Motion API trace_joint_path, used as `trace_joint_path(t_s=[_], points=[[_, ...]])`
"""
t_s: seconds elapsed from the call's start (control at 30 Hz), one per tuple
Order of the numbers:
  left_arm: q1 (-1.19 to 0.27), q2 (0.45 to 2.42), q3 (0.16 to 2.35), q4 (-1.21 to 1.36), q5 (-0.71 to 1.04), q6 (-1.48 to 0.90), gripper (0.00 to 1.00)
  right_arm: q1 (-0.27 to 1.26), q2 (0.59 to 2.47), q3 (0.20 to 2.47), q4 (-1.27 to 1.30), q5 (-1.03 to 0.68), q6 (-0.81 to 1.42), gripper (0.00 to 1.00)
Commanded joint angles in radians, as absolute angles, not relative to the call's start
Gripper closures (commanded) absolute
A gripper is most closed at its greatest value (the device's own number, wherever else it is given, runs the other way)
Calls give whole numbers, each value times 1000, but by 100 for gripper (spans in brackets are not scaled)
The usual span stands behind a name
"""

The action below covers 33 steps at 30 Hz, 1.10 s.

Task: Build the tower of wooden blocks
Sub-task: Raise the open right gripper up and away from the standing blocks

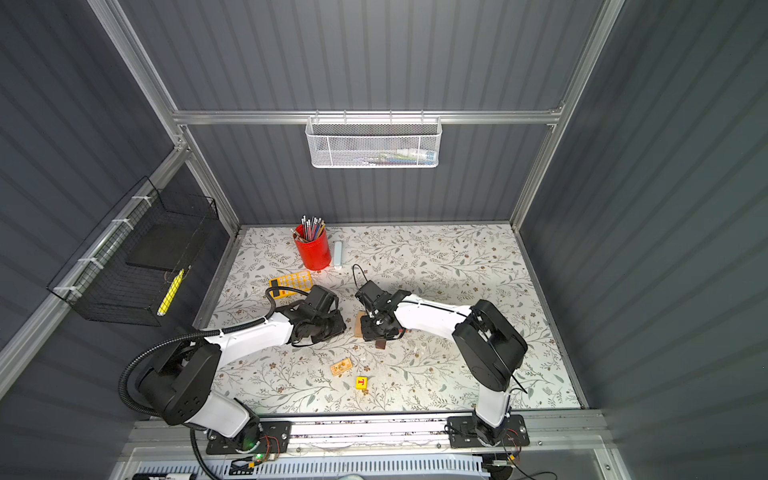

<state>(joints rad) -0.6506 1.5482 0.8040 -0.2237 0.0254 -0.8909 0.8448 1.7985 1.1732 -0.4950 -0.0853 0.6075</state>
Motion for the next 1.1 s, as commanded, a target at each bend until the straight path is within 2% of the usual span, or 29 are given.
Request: trace_joint_path(t_s=[0.0, 1.07], points=[[-644, 1523, 787, -250, 15, -868, 69, 853, 1824, 1209, -529, -63, 560, 57], [-644, 1519, 795, -263, 8, -867, 68, 873, 1871, 1244, -547, -20, 496, 59]])
